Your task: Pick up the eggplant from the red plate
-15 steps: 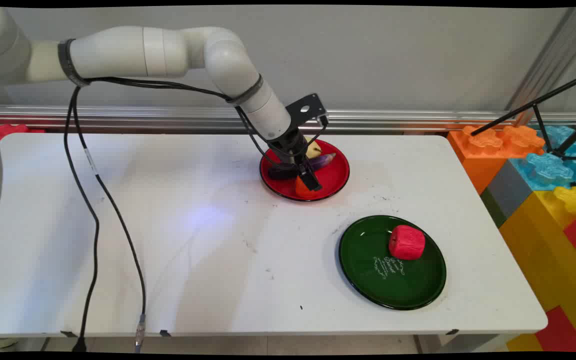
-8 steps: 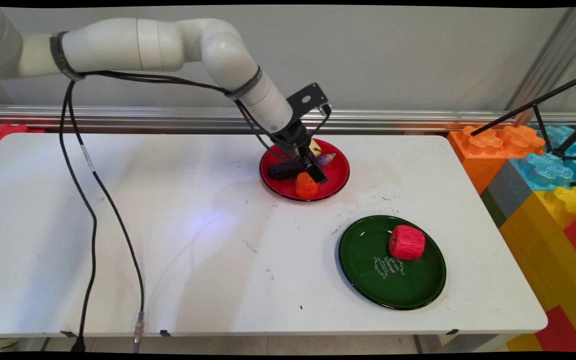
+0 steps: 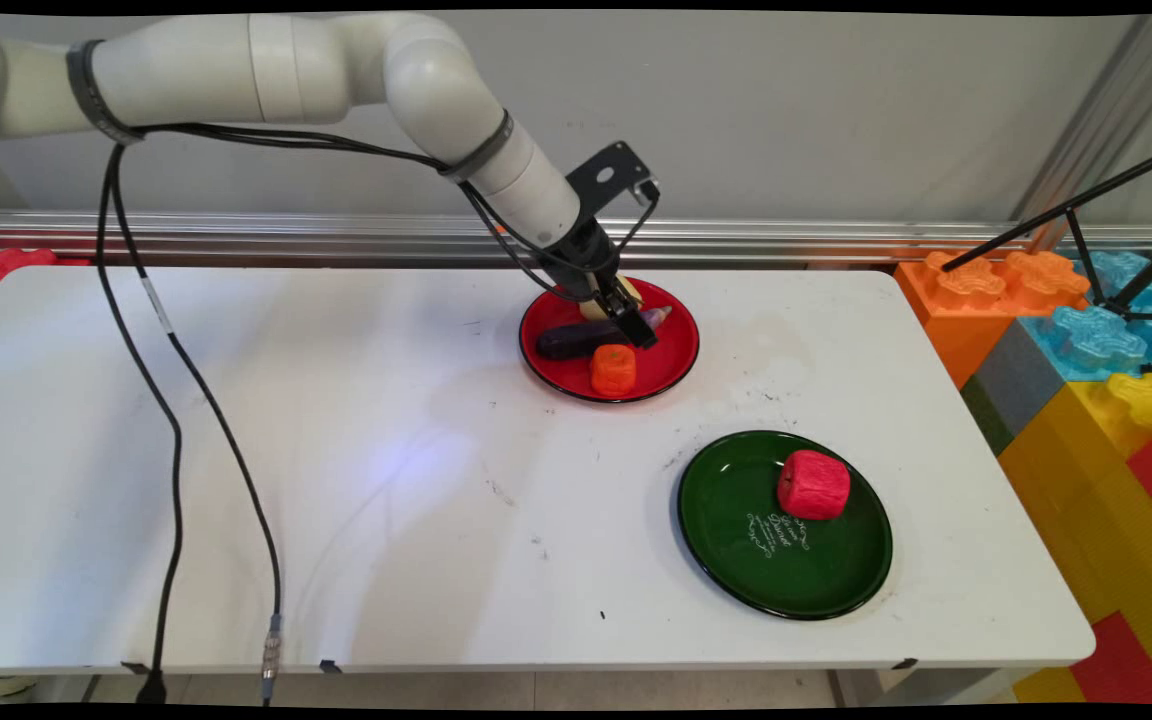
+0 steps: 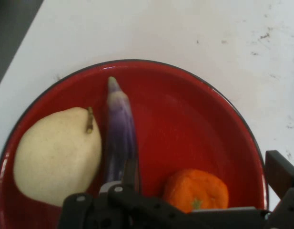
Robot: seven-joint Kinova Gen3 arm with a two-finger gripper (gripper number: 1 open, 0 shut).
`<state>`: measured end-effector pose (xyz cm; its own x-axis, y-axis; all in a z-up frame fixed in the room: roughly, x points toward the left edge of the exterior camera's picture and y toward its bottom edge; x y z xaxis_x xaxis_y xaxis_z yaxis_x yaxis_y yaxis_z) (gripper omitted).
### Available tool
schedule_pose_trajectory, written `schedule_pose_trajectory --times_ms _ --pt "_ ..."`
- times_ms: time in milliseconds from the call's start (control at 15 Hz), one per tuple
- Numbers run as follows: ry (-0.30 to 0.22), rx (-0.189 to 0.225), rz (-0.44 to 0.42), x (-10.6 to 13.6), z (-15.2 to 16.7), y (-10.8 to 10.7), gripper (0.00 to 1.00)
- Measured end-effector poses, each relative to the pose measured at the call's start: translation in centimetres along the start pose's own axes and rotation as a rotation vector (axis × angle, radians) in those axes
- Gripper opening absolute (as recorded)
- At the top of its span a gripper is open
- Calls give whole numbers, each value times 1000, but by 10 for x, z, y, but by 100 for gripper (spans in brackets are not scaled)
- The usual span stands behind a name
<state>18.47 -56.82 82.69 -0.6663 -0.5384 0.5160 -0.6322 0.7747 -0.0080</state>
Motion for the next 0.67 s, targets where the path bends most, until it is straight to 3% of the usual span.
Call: schedule_pose_trajectory --times_ms 400,667 --pt "-2 39 -74 -5 -15 -21 100" --pt "-16 34 -78 -13 -21 -38 100"
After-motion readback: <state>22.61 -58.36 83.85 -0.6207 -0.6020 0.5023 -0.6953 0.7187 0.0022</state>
